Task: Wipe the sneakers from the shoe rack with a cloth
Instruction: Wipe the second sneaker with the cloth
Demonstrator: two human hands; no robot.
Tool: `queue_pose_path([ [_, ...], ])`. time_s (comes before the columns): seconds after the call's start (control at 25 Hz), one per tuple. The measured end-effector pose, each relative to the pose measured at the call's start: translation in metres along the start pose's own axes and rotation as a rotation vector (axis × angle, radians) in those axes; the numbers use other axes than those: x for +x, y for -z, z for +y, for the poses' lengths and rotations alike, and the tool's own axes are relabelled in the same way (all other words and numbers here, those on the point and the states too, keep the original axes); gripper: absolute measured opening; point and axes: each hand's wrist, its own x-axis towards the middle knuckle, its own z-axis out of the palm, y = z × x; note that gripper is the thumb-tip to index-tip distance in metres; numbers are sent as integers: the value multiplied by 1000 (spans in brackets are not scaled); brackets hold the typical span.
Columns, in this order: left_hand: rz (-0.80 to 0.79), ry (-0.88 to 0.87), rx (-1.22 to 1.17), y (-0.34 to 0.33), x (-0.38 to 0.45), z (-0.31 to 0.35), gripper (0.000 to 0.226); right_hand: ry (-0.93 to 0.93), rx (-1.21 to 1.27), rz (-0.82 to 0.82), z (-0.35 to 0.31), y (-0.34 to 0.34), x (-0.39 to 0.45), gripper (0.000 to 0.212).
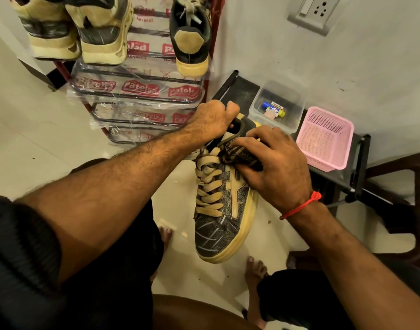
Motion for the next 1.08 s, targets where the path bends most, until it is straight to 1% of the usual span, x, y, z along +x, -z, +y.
queue_pose_path([
  [0.08, -8, 5, -1, 2, -1, -1, 43, -1, 45, -47, 3, 5, 4, 38],
  [0.12, 5, 4, -7, 4, -1, -1, 42, 33, 74, -110, 3, 8, 6, 39],
  [0.24, 75, 36, -92, 14, 0, -5, 40, 219, 163, -409, -7, 14, 0, 38],
  [0.28, 73, 44, -98, 16, -1, -7, 41, 270, 170, -460, -11, 13, -4, 39],
  [0.32, 57, 42, -79, 16, -3, -7, 42, 297, 161, -448, -13, 13, -7, 40],
  [0.36, 34, 27, -50, 15, -4, -6, 43, 295, 138, -383, -11, 12, -7, 40],
  [0.4, 4, 2, -20, 11, -5, -4, 43, 259, 108, -283, -7, 11, -6, 39],
  [0.48, -72, -64, 30, -2, -9, 0, 47, 95, 38, -81, 10, 11, 3, 37],
  [0.52, -109, -93, 53, -10, -11, 2, 50, 1, 15, -13, 22, 13, 9, 36],
  [0.56, -128, -113, 77, -16, -11, 4, 52, -75, 20, 19, 33, 14, 12, 35],
  [0.6, -124, -121, 84, -18, -11, 5, 53, -118, 66, 16, 38, 15, 13, 35],
  [0.64, -98, -112, 64, -15, -10, 5, 52, -119, 141, -4, 37, 16, 12, 34],
  [0.68, -52, -85, 18, -8, -7, 5, 50, -70, 221, -46, 30, 16, 8, 33],
  [0.72, -2, -47, -43, 2, -4, 2, 47, 18, 281, -117, 18, 16, 3, 32],
  [0.8, 63, 8, -133, 19, 2, -5, 43, 250, 312, -314, -10, 14, -10, 32],
  [0.84, 62, 9, -134, 23, 2, -8, 42, 342, 301, -380, -17, 13, -14, 32],
  [0.88, 45, -2, -117, 23, 0, -9, 43, 381, 300, -380, -15, 13, -13, 32],
  [0.92, 27, -15, -103, 21, -3, -9, 46, 360, 315, -320, -8, 14, -9, 33],
  [0.96, 14, -26, -105, 18, -6, -7, 48, 295, 328, -226, 3, 14, -4, 34],
  [1.04, -5, -46, -129, 13, -9, -1, 51, 113, 289, -23, 25, 15, 5, 34],
  [1.08, -15, -55, -136, 11, -10, 2, 52, 31, 253, 46, 34, 15, 9, 33],
])
